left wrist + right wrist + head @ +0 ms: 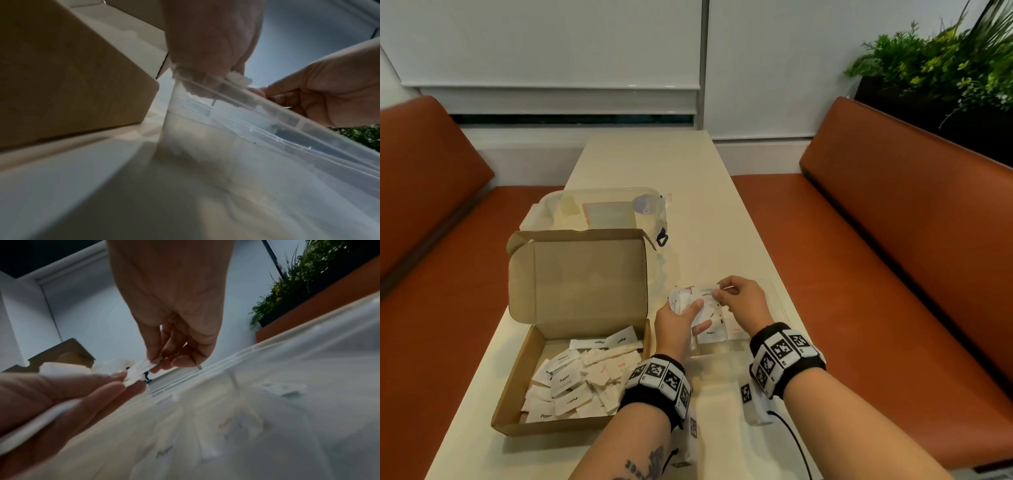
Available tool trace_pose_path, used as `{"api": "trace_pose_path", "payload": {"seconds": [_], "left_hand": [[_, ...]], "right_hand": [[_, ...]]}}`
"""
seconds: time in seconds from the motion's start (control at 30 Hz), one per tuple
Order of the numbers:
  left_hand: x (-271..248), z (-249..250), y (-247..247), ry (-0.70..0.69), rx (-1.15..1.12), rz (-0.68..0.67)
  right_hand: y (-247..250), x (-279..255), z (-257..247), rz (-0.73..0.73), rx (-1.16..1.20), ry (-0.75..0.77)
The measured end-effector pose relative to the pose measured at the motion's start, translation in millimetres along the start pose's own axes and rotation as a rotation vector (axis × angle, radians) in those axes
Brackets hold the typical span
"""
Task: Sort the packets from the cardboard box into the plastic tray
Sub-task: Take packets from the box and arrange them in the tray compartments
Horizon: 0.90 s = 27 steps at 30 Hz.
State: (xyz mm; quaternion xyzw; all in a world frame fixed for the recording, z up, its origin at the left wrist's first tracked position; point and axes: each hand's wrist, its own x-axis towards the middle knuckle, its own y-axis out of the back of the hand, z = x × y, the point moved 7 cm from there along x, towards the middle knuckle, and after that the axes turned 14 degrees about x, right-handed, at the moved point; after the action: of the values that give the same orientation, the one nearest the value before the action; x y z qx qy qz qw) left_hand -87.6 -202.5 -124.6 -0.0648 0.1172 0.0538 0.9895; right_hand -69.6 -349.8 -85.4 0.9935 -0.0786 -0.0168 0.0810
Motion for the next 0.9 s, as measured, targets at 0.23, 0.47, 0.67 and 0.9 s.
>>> {"api": "trace_pose_path", "payload": {"seconds": [0.23,0.47,0.67,0.9], "left_hand": [[-5.7,5.3,0.7,0.005,0.073,0.006],[-6.4,7.9,-0.6,0.010,0.083,-0.004],[-4.3,7.3,4.9,-0.029,-0.018,0.092],[-1.2,2.8,10.8,-0.021,-0.121,0.196]], "right_hand": [[-5.5,12.0,-16.6,-0.197,-0.254,0.044],[-9.0,6.7,-4.1,-0.107,-0.057,-0.014],[-1.0,2.6,14.9,-0.078,-0.066,-0.089],[-30.7,-4.6,16.0,-0.401,-0.604,-0.039]]}}
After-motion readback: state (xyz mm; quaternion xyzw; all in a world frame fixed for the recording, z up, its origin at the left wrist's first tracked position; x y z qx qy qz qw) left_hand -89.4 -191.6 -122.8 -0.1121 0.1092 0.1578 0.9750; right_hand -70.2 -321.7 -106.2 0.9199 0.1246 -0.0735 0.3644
